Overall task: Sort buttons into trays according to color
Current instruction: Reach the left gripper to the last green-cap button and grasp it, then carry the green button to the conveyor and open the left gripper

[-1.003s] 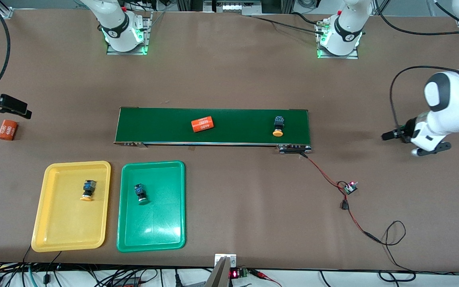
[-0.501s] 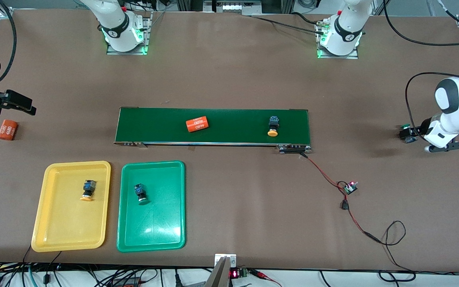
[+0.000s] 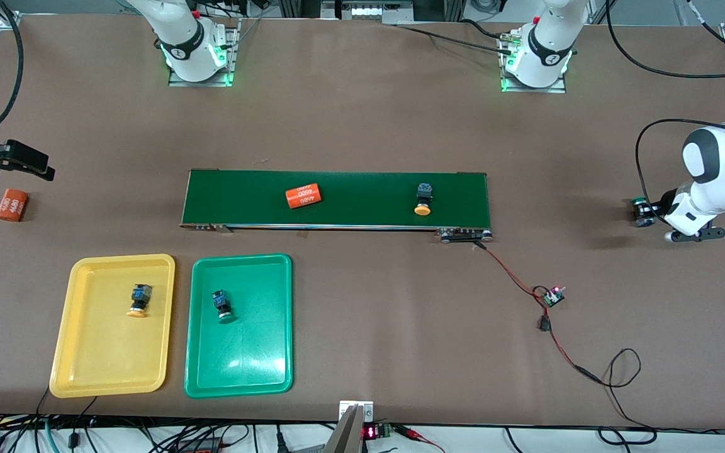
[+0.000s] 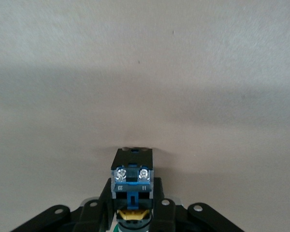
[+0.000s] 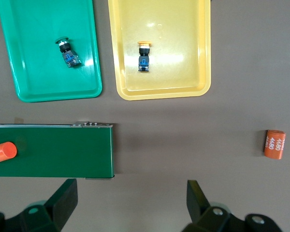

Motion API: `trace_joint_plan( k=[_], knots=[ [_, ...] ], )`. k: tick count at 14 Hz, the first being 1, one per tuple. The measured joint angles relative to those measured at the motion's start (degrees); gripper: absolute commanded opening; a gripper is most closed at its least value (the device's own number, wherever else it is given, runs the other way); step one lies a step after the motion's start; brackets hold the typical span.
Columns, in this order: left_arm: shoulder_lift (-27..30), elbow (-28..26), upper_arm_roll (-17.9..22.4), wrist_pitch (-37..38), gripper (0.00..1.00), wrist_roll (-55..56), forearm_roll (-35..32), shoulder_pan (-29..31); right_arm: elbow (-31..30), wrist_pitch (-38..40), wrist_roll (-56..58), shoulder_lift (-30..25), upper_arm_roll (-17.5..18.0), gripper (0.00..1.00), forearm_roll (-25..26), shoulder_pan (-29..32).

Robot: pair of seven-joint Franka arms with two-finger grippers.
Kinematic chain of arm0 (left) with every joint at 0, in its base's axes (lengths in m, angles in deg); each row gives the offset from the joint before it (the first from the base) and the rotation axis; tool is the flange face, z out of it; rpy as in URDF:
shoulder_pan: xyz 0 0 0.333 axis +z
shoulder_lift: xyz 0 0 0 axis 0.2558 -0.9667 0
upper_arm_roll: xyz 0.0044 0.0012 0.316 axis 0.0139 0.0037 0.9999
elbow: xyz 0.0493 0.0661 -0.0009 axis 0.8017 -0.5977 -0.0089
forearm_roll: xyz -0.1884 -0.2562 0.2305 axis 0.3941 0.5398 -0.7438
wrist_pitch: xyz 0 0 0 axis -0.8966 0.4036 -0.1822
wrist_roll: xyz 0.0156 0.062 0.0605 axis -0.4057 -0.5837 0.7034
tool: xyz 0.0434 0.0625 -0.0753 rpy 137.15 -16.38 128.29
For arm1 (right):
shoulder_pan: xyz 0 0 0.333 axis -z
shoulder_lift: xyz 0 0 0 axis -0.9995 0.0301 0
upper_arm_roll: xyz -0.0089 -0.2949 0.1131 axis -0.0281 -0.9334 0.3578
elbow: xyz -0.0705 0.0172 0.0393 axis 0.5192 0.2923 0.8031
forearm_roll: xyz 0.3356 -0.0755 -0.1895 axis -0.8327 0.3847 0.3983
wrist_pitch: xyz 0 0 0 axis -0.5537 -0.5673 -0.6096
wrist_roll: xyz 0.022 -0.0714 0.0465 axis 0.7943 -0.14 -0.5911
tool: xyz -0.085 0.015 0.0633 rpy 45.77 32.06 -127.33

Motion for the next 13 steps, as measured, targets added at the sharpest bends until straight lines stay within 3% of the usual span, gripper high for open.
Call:
trace_joint_plan(
  k=[3, 7, 9, 13],
  knots=[
    [2.64, 1.23, -2.98, 5.65, 0.15, -0.22, 0.01, -0.14, 0.0, 0.0, 0.01, -0.06, -0.16, 1.0, 0.0, 0.07],
    [7.1, 3.35, -14.63, 15.76, 0.14, 5.89, 0.77, -1.1, 0.0, 0.0, 0.05, -0.14, 0.05, 1.0, 0.03, 0.01],
    [7.78, 3.62, -20.6, 16.86, 0.15, 9.37, 4.45, -2.36, 0.01, -0.01, 0.05, -0.22, 0.07, 1.0, 0.04, -0.01],
    [7.66, 3.61, -26.39, 16.98, 0.17, 11.78, 10.83, -6.71, 0.03, -0.01, 0.07, -0.25, 0.1, 1.0, 0.11, -0.04]
  ],
)
